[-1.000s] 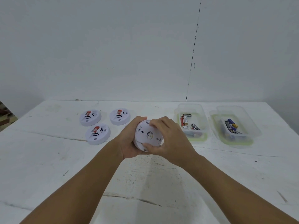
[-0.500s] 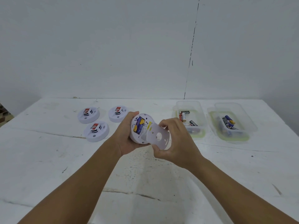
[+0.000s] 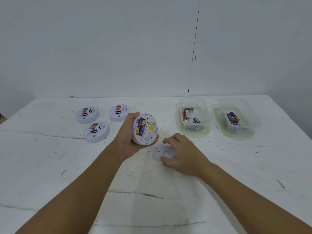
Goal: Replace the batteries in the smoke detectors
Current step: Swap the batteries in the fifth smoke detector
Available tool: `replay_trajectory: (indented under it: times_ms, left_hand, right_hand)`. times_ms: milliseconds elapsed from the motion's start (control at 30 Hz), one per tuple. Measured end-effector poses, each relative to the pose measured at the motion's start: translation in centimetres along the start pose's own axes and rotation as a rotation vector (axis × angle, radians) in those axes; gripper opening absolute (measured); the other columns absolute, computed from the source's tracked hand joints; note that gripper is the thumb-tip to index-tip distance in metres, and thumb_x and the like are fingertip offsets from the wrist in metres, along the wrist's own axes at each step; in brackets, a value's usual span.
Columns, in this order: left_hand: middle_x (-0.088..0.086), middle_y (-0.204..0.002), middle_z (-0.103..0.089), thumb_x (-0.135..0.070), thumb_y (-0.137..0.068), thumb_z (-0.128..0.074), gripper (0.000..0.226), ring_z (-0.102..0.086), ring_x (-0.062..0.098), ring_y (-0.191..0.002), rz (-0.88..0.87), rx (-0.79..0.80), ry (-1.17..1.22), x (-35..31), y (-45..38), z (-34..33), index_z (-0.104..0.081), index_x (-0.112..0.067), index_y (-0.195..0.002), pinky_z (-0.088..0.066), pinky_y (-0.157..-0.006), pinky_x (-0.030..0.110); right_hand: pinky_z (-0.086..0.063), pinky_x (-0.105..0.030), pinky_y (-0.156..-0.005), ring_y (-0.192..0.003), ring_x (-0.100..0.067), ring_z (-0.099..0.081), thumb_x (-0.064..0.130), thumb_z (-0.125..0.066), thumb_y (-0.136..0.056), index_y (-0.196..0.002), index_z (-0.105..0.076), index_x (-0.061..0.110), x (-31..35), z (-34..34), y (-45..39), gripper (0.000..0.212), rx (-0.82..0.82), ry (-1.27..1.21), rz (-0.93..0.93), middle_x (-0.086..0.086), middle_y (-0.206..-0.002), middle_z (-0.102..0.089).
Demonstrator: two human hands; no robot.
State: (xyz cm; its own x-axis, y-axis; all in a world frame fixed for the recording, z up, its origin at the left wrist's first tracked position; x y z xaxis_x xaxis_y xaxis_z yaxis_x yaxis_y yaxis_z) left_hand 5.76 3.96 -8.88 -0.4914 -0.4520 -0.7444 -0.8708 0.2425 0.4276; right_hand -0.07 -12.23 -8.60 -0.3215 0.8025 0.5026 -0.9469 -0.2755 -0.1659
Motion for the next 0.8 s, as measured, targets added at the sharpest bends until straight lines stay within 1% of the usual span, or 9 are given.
replay_trajectory:
  times_ms: [100, 133, 200, 333, 433, 500, 600, 700, 800]
  left_hand:
    - [0.019, -0.128, -0.071, -0.051, -0.099, -0.052, 0.048, -0.062, 0.044, -0.116, 0.028, 0.025, -0.002, 0.5, 0.2, -0.4, -0.073, -0.017, -0.126, -0.050, -0.100, 0.058]
    - [0.018, -0.127, -0.071, -0.051, -0.099, -0.052, 0.049, -0.062, 0.042, -0.115, 0.034, 0.034, -0.004, 0.7, 0.3, -0.6, -0.072, -0.018, -0.129, -0.052, -0.097, 0.057]
    - [0.015, -0.123, -0.072, -0.050, -0.099, -0.052, 0.048, -0.063, 0.037, -0.112, 0.041, 0.059, -0.015, 1.0, 0.6, -1.1, -0.071, -0.018, -0.130, -0.056, -0.088, 0.052]
    - [0.012, -0.117, -0.072, -0.049, -0.098, -0.052, 0.044, -0.065, 0.032, -0.107, 0.056, 0.106, -0.032, 1.6, 1.4, -2.2, -0.071, -0.019, -0.125, -0.059, -0.081, 0.044]
    - [0.011, -0.111, -0.073, -0.050, -0.099, -0.051, 0.044, -0.071, 0.028, -0.097, 0.054, 0.127, -0.031, 1.8, 1.6, -2.5, -0.070, -0.018, -0.123, -0.060, -0.073, 0.041]
    - [0.011, -0.112, -0.073, -0.051, -0.099, -0.051, 0.045, -0.070, 0.029, -0.101, 0.048, 0.125, -0.024, 1.7, 1.7, -2.5, -0.071, -0.018, -0.122, -0.059, -0.074, 0.041]
    - [0.010, -0.112, -0.074, -0.050, -0.100, -0.050, 0.043, -0.069, 0.029, -0.104, 0.036, 0.121, -0.046, 1.6, 1.8, -2.3, -0.073, -0.018, -0.119, -0.059, -0.077, 0.042]
    - [0.010, -0.108, -0.074, -0.048, -0.100, -0.050, 0.040, -0.070, 0.028, -0.100, 0.030, 0.106, -0.062, 1.4, 1.9, -2.1, -0.078, -0.019, -0.104, -0.060, -0.079, 0.042]
    - [0.011, -0.109, -0.073, -0.048, -0.100, -0.050, 0.042, -0.067, 0.029, -0.103, 0.028, 0.097, -0.077, 1.5, 2.0, -1.9, -0.081, -0.020, -0.096, -0.057, -0.086, 0.045]
  right_hand:
    - [-0.044, -0.018, -0.075, -0.096, 0.001, -0.052, 0.052, -0.055, -0.092, -0.125, -0.061, 0.025, 1.3, 3.0, 0.4, 0.043, -0.289, -0.079, 0.051, 0.013, -0.115, -0.055]
    - [-0.044, -0.017, -0.072, -0.092, 0.000, -0.053, 0.047, -0.059, -0.095, -0.121, -0.062, 0.025, 1.9, 3.8, 0.4, 0.034, -0.363, -0.111, 0.068, 0.014, -0.111, -0.055]
    - [-0.046, -0.016, -0.070, -0.087, -0.003, -0.056, 0.040, -0.065, -0.097, -0.117, -0.062, 0.025, 3.2, 4.8, 0.0, 0.025, -0.434, -0.201, 0.100, 0.013, -0.105, -0.055]
    - [-0.049, -0.018, -0.074, -0.087, -0.005, -0.060, 0.034, -0.072, -0.094, -0.117, -0.066, 0.024, 5.1, 5.0, -1.5, 0.026, -0.397, -0.343, 0.110, 0.009, -0.104, -0.059]
    - [-0.055, -0.028, -0.079, -0.086, -0.007, -0.062, 0.035, -0.076, -0.090, -0.117, -0.067, 0.027, 5.1, 4.1, -2.0, 0.030, -0.357, -0.398, 0.062, 0.010, -0.103, -0.060]
    - [-0.056, -0.033, -0.080, -0.086, -0.008, -0.064, 0.036, -0.078, -0.088, -0.118, -0.066, 0.028, 4.9, 3.8, -2.1, 0.033, -0.358, -0.435, 0.043, 0.012, -0.102, -0.061]
    - [-0.057, -0.032, -0.080, -0.086, -0.009, -0.065, 0.033, -0.082, -0.087, -0.118, -0.066, 0.028, 4.7, 3.8, -2.2, 0.035, -0.352, -0.460, 0.032, 0.014, -0.103, -0.062]
    - [-0.057, -0.029, -0.080, -0.087, -0.008, -0.065, 0.030, -0.085, -0.085, -0.113, -0.065, 0.032, 5.0, 3.8, -2.4, 0.035, -0.336, -0.485, 0.030, 0.013, -0.103, -0.064]
    - [-0.056, -0.028, -0.081, -0.086, -0.008, -0.064, 0.024, -0.087, -0.082, -0.109, -0.065, 0.028, 5.1, 3.7, -2.6, 0.034, -0.306, -0.540, 0.023, 0.011, -0.100, -0.064]
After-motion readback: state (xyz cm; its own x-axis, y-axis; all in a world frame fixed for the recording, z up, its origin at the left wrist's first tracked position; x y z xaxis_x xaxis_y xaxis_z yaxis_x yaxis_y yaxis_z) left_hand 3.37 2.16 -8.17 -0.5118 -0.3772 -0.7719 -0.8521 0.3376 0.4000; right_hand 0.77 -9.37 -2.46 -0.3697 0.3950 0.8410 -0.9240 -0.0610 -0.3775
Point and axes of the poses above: each hand's wrist, its own y-axis away from the middle knuckle, its own z-axis out of the back of the hand, x = y × z, the point moved 9 cm from there along -y, towards the middle knuckle
